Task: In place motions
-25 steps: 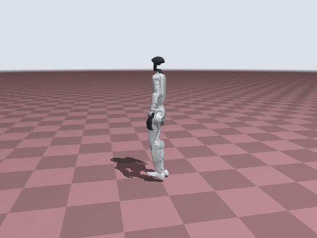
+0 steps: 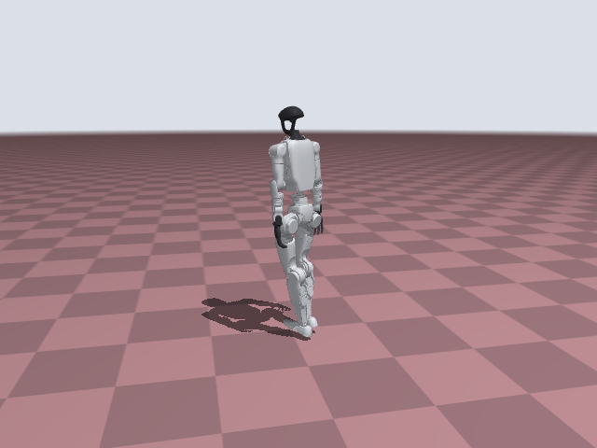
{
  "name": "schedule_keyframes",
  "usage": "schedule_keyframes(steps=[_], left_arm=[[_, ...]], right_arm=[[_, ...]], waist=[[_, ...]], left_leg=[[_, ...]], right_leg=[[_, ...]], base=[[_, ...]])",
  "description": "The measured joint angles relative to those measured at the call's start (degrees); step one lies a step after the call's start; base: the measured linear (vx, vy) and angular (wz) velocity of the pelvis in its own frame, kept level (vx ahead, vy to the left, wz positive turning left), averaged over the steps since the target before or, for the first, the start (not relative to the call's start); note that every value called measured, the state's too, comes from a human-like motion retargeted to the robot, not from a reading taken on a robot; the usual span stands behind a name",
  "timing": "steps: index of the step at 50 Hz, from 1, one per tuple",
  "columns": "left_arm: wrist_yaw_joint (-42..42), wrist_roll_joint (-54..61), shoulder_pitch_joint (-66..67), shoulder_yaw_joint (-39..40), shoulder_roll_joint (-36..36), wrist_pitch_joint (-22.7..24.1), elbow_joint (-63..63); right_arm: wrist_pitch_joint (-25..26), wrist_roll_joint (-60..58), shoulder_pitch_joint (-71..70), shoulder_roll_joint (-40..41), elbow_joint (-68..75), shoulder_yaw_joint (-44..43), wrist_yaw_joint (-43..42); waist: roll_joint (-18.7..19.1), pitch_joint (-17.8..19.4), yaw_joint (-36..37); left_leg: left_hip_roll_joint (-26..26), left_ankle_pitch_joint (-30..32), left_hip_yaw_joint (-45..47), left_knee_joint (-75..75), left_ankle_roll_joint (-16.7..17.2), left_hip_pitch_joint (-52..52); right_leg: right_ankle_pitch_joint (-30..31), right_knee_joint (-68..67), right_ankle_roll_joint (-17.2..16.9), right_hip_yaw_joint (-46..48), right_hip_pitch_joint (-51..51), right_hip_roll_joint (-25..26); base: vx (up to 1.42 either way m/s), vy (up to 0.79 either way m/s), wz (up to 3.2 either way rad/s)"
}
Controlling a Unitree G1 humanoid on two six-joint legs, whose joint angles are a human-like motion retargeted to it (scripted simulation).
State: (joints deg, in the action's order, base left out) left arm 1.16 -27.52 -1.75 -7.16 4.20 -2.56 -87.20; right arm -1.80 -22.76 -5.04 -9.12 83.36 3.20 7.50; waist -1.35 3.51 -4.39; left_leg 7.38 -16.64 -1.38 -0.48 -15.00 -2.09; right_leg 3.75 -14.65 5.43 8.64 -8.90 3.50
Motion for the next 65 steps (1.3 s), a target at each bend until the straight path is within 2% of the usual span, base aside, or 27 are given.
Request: schedule_keyframes(steps=[3, 7, 17, 23, 26, 30, 35, 38, 40, 42, 44, 47, 50, 55, 59, 60, 63, 65], left_arm=[[-0.09, 0.25, 0.97, 0.77, -0.38, 0.52, -0.64], [-0.95, -1.27, 1.66, 0.45, -0.57, -0.14, -1.54], [1.56, -2.51, 2.31, 0.36, 1.07, -0.15, 0.63], [6.48, -2.77, 2.61, 1.2, 2.48, 0.87, 4.05], [7.31, -2.2, 2.8, 1.22, 3.1, 1.86, 5.33], [8.13, -2.4, 2.34, 1.4, 4.17, 1.48, 5.77], [9.5, -0.45, 2.16, 3.83, 3.59, -1.46, 4.94], [12.27, 2.69, 1.88, 6.56, 4.15, -3.2, 4.93], [13.67, 4.61, 1.05, 8.16, 3.98, -4.1, 5.71], [13.87, 7.03, -0.03, 9.63, 3.35, -4.93, 6.54], [13.09, 9.61, -0.59, 10.8, 2.47, -5.5, 7.04], [11.89, 12.94, -0.93, 11.93, 1.59, -5.45, 7.67], [11.65, 14.2, -0.75, 12.59, 1.36, -5.05, 7.74], [10.33, 14.5, 0.48, 13.35, 1.36, -4.94, 4.08], [9.53, 14.37, 1.97, 15.19, 0.24, -5.14, -1.97], [9.51, 14.34, 2.43, 15.78, -0.18, -5.34, -3.49], [9.7, 14.71, 3.89, 18.0, -0.46, -5.83, -6.67], [10.13, 15.01, 5.0, 19.14, -0.51, -6.13, -8.08]], right_arm=[[0.65, -2.56, 0.05, -0.58, 1.67, 1.04, -1.62], [2.05, -3.96, 0.33, -1.18, 3.79, 0.31, -2.17], [2.74, 3.14, 1.21, -1.08, 6.19, -3.93, -3.24], [1.78, 3.81, 1.84, -0.7, 6.37, -4.56, -7.4], [1.71, 3.55, 2.3, -0.31, 7.01, -5.02, -9.02], [1.79, 3.71, 2.77, 0.14, 8.9, -5.99, -8.64], [3.2, 3.38, 3.45, 0.88, 10.06, -6.66, -6.11], [3.82, 2.68, 2.69, 1.04, 9.5, -5.91, -4.54], [4.1, 2.16, 1.56, 0.45, 8.43, -5.62, -3.92], [4.66, 1.63, 0.12, -0.13, 7.33, -5.11, -3.75], [4.96, 1.31, -0.93, -0.83, 6.46, -4.36, -4.12], [4.62, 1.43, -2.18, -1.67, 5.21, -3.53, -4.94], [3.91, 2.59, -3.12, -2.09, 4.63, -3.11, -4.98], [4.22, 4.58, -3.96, -1.3, 5.73, -2.77, -4.24], [4.11, 4.73, -2.95, -0.38, 6.15, -2.29, -3.88], [4.02, 4.53, -2.46, -0.38, 6.0, -2.04, -3.79], [3.58, 3.5, -1.49, 0.14, 5.38, -0.84, -3.34], [3.66, 2.2, -0.68, 0.3, 5.23, -0.83, -2.96]], waist=[[0.44, -0.03, -1.47], [0.56, -0.68, -2.35], [1.04, -1.42, -2.67], [2.31, -3.2, -3.97], [2.72, -4.25, -5.7], [3.05, -5.6, -7.9], [1.64, -6.86, -8.68], [-0.39, -4.08, -5.43], [-1.26, -1.3, -2.66], [0.87, 0.19, 0.61], [1.25, 0.52, 3.03], [1.01, 1.14, 4.73], [1.0, 0.97, 5.37], [0.43, 0.71, 8.56], [-1.06, -0.35, 9.45], [-1.46, -0.28, 9.34], [-0.84, 1.36, 9.84], [-0.85, 1.02, 8.38]], left_leg=[[-1.63, -0.92, 2.72, -0.67, 0.0, -0.88], [-2.97, -2.46, 7.4, -1.74, 0.0, -2.01], [-5.89, -8.83, 20.39, -2.22, 0.0, -5.63], [-7.46, -13.34, 27.18, -2.03, 0.9, -6.87], [-8.39, -16.06, 29.25, -0.98, 1.57, -7.56], [-10.38, -18.94, 30.45, 1.2, 2.17, -8.67], [-12.98, -17.67, 31.88, 6.43, 0.8, -10.12], [-20.28, -20.38, 36.31, 18.5, 0.0, -14.71], [-26.54, -21.37, 32.36, 33.92, 0.0, -12.76], [-28.27, -18.36, 17.43, 53.55, 0.0, 0.94], [-21.89, -12.78, 8.83, 62.44, 0.0, 10.25], [-15.87, -7.47, 5.89, 69.55, 0.0, 19.92], [-12.87, -3.06, 5.35, 70.93, 0.0, 30.18], [-11.02, 5.08, 6.17, 55.18, 0.0, 39.02], [-6.5, 13.59, 2.23, 26.63, 0.37, 35.97], [-5.02, 15.51, 0.29, 18.79, 0.92, 33.6], [-8.08, 17.12, -1.43, 7.56, 7.91, 26.75], [-7.8, 21.88, 0.39, 7.84, 7.28, 24.37]], right_leg=[[0.43, -1.82, -0.37, 0.52, 1.02, 0.04], [0.23, -1.38, 0.08, 3.46, 2.15, -2.48], [-1.76, 4.6, 0.9, 9.68, 1.43, -7.86], [-4.86, 6.91, -0.02, 23.61, 1.12, -10.29], [-4.25, 7.85, -0.52, 26.77, 1.83, -9.77], [-6.37, 5.58, -1.46, 17.94, -0.09, -7.0], [-10.34, 4.8, -1.5, 15.56, 1.18, -5.28], [-14.28, 4.84, 1.25, 9.55, 6.82, 0.32], [-16.27, 5.6, 4.19, 5.25, 10.47, 4.02], [-14.31, 7.06, 6.93, 1.4, 10.43, 8.37], [-12.62, 7.45, 7.97, -1.34, 9.7, 9.01], [-12.01, 7.54, 8.26, -4.04, 9.58, 8.45], [-12.33, 7.64, 8.01, -5.23, 9.29, 7.92], [-13.77, 8.57, 5.58, -7.75, 11.55, 6.79], [-16.91, 7.96, 1.57, -9.5, 14.18, 1.81], [-18.19, 7.11, 0.65, -9.83, 15.23, 0.29], [-19.83, 5.51, 0.51, -11.21, 19.97, 0.78], [-18.79, 4.63, 0.02, -10.5, 22.2, 0.28]], base=[[0.16, -0.2, -1.33], [0.18, -0.25, -1.5], [0.19, -0.33, -1.63], [0.28, -0.29, -1.31], [0.38, -0.29, -0.81], [0.47, -0.33, -0.51], [0.53, -0.4, -0.79], [0.75, -0.78, -2.1], [0.72, -1.03, -2.34], [0.16, -0.63, -2.18], [-0.04, -0.15, -1.73], [0.06, 0.15, -1.11], [0.24, 0.27, -0.62], [0.37, 0.65, -0.78], [0.48, 0.8, -0.56], [0.57, 0.6, -0.59], [0.66, 0.47, -0.72], [0.74, 0.56, -0.07]])
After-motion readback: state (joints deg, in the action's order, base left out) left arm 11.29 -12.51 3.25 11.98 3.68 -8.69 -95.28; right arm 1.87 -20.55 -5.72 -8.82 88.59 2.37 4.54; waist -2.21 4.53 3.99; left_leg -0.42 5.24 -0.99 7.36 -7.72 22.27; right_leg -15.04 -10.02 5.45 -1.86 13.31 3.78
